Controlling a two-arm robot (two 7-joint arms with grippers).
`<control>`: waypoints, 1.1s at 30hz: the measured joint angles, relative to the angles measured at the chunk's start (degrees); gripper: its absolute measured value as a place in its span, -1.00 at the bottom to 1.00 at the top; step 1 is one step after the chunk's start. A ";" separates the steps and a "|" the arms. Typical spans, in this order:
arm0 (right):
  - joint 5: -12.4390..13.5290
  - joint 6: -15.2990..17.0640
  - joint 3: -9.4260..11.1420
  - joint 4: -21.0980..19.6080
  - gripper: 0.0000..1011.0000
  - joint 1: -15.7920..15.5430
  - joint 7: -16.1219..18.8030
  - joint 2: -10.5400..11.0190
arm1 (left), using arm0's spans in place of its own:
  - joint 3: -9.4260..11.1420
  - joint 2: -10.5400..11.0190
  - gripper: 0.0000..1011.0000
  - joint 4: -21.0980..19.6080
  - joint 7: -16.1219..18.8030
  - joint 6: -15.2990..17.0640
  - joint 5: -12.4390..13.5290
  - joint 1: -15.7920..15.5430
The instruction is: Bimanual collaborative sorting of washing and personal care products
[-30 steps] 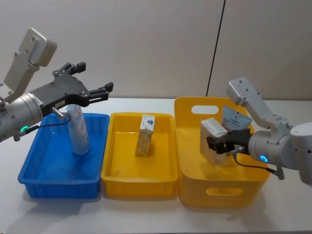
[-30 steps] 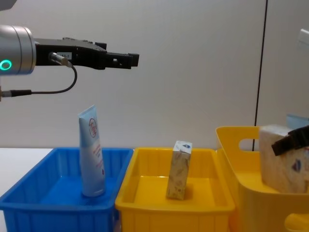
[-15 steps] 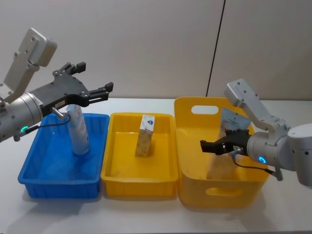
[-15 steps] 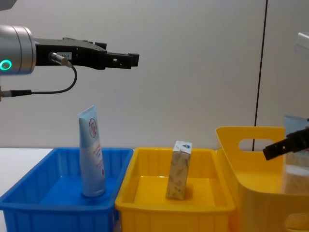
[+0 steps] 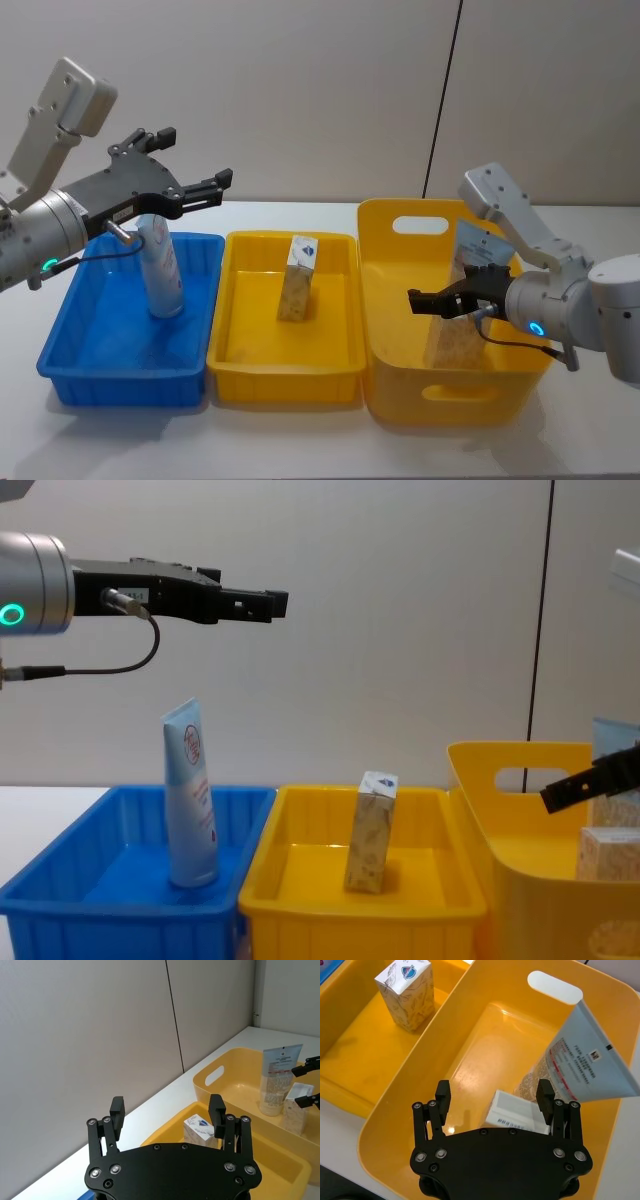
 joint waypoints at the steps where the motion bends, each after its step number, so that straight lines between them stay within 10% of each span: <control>1: -0.01 -0.01 0.00 0.00 0.98 0.00 -0.01 0.00 | 0.00 0.00 0.98 0.00 0.00 0.00 0.00 0.00; 33: 1.18 -5.14 2.28 -2.98 0.98 -2.72 1.04 -0.68 | 0.04 -0.17 0.98 -0.23 0.96 -0.29 0.44 0.67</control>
